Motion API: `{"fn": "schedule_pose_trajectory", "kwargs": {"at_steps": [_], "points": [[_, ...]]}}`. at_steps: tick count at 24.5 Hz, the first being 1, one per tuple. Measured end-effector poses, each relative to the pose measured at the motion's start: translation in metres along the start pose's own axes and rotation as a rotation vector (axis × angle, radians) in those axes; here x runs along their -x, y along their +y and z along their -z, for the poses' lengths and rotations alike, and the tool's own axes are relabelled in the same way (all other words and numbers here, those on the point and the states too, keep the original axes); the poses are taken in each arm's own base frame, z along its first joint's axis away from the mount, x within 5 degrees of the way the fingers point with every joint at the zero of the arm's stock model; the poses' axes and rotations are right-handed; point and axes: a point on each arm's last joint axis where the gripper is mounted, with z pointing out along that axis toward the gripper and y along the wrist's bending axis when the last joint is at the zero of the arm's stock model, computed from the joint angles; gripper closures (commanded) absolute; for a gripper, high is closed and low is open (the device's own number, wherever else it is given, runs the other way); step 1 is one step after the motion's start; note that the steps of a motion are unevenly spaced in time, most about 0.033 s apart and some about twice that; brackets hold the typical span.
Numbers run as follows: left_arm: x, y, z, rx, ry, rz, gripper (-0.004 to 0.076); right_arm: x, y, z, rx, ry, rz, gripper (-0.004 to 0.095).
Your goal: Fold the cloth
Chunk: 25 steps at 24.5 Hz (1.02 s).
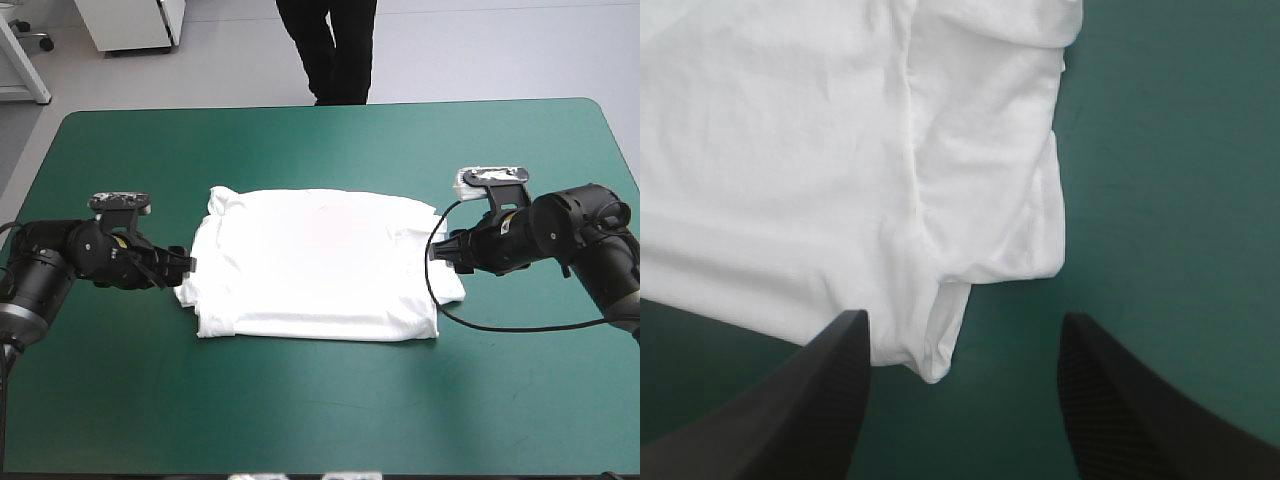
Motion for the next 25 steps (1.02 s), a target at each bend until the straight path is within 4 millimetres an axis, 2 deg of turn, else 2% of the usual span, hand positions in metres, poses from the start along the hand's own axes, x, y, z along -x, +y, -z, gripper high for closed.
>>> {"fn": "schedule_pose_trajectory", "kwargs": {"at_steps": [2, 4, 7, 11, 19, 22, 25], "points": [[0.003, 0.012, -0.001, 0.025, -0.001, 0.04, 0.0143, 0.001, 0.0, 0.003, 0.0, -0.003, 0.0, 0.0372], [0.006, 0.016, -0.013, 0.032, 0.03, 0.043, 0.0142, 0.0, 0.0, 0.003, -0.003, -0.002, -0.002, 0.0372], [0.014, 0.02, -0.042, 0.034, 0.076, 0.043, 0.0143, 0.001, 0.0, 0.003, -0.005, -0.002, -0.001, 0.0401], [0.018, 0.024, -0.08, 0.038, 0.141, 0.05, 0.016, 0.0, 0.0, 0.003, -0.006, -0.001, -0.001, 0.0492], [0.018, 0.029, -0.126, 0.042, 0.214, 0.051, 0.0263, 0.0, 0.0, 0.003, -0.006, -0.001, -0.001, 0.0513], [0.019, 0.03, -0.133, 0.042, 0.236, 0.048, 0.0308, 0.0, 0.0, 0.003, -0.006, -0.001, -0.001, 0.0512], [0.02, 0.031, -0.136, 0.043, 0.25, 0.044, 0.0423, 0.0, 0.0, 0.003, -0.006, -0.001, -0.001, 0.0514]]}}
